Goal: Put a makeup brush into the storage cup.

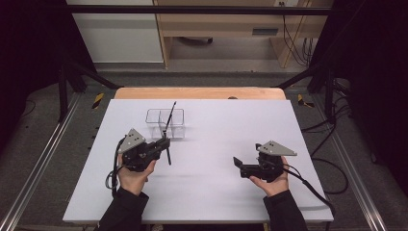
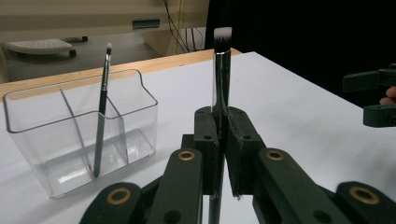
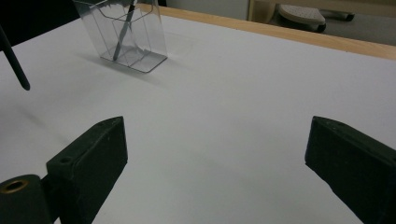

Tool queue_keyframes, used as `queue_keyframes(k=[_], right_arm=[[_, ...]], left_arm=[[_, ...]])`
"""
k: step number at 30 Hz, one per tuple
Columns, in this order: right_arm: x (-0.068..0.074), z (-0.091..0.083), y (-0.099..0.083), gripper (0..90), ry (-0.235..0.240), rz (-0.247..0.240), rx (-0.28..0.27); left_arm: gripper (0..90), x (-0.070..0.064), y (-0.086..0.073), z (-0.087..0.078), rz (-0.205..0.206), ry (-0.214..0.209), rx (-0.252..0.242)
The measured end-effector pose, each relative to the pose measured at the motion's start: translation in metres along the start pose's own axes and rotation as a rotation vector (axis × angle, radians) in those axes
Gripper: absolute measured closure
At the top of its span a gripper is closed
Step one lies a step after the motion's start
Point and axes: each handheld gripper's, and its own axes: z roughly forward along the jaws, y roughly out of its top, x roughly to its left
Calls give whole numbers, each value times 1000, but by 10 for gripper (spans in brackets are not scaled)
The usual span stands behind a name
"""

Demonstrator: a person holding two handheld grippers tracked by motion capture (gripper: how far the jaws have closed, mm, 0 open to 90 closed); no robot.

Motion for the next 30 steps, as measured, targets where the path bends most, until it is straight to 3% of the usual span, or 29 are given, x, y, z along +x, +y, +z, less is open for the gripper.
queue_keyframes(k=[10,19,30], right_arm=[[-7,-3,-1,52,-27,18,0],[-12,-5,-2,54,-38,27,4],[-15,-6,-3,49,-47,27,13]], left_arm=[[831,7,9,-4,1,33,-8],[832,9,19,-2,3,30,-18],[832,18,31,0,10,57,-7]])
